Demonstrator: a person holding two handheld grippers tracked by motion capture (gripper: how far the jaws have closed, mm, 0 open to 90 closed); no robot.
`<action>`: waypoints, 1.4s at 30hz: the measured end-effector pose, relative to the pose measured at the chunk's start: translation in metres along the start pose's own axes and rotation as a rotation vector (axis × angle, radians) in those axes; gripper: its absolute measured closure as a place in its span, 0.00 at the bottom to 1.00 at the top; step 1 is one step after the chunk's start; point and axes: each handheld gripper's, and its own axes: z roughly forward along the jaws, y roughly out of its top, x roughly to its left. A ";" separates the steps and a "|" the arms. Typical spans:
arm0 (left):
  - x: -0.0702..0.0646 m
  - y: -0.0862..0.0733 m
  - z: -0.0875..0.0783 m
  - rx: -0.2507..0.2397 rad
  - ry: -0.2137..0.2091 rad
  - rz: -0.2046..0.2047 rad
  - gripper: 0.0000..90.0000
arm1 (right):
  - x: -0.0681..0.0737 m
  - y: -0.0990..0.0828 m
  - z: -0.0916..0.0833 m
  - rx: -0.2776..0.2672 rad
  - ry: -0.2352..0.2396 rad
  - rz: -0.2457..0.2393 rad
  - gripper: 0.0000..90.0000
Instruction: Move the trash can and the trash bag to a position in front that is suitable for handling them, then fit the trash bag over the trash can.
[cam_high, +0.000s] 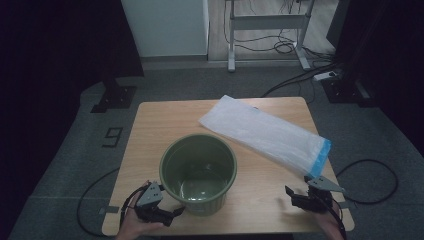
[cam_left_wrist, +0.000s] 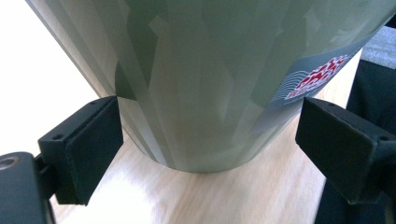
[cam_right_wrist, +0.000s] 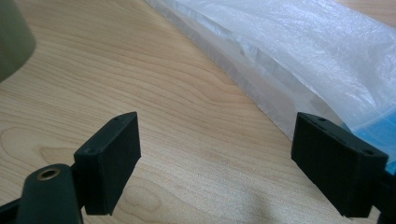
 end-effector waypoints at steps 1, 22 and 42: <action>0.001 0.002 0.003 0.001 -0.003 0.001 0.08 | 0.000 0.000 0.000 0.000 0.001 0.000 0.17; 0.002 0.030 0.049 -0.032 0.024 -0.010 0.10 | 0.010 0.004 0.010 0.012 0.025 -0.056 0.17; 0.017 -0.005 0.005 -0.027 0.158 -0.115 0.13 | 0.011 0.009 0.012 -0.003 -0.017 -0.067 0.17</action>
